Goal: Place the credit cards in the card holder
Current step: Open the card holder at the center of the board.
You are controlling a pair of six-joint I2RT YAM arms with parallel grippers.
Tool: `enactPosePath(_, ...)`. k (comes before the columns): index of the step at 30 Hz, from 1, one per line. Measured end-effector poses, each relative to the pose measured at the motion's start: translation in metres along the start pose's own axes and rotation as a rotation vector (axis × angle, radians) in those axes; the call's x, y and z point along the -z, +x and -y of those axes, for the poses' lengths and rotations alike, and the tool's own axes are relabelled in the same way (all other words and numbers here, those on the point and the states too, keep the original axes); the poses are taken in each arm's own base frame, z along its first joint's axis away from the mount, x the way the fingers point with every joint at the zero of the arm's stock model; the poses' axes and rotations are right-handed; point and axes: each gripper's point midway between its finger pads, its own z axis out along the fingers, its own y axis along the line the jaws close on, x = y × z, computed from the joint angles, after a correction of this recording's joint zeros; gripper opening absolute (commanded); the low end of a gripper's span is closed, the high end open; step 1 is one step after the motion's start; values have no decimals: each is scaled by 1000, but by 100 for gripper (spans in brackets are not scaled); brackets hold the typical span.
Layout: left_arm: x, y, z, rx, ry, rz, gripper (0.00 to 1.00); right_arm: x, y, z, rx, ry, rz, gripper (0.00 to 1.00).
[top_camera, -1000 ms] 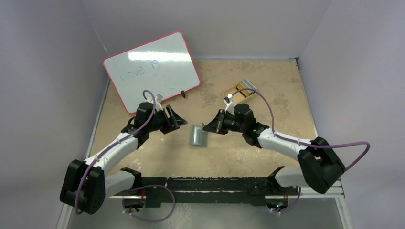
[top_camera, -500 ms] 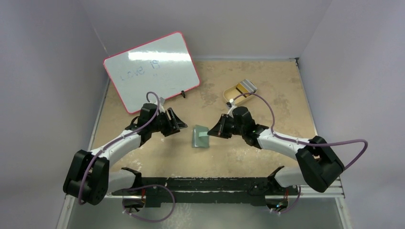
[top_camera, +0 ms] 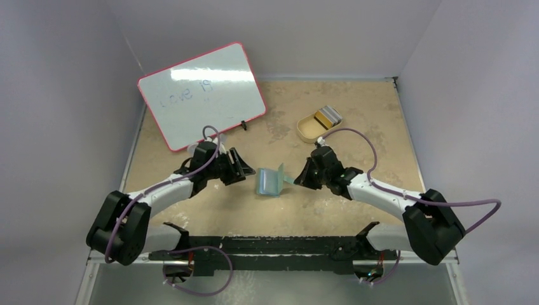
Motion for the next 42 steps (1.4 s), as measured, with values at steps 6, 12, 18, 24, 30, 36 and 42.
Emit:
enactPosePath(6,-13,10,6,-8,27,-23,58,3,-5,-1,12,-2,23,0)
enactPosePath(12,-24,17,-4,-12,-6,-39,55,3,-5,0,16,2,24,0)
enactPosePath(18,-26,14,-10,-30,-40,-11,53,3,-4,8,14,37,27,0)
enactPosePath(24,-30,18,-12,-37,-46,-19,53,4,-3,11,13,51,24,0)
enactPosePath(30,-37,25,-18,-35,-63,-40,52,3,-2,14,12,59,22,0)
enactPosePath(36,-44,23,-15,-46,-41,-33,52,3,-3,18,9,78,29,0)
enactPosePath(42,-50,23,-11,-54,-13,-30,50,3,-3,18,7,81,31,0)
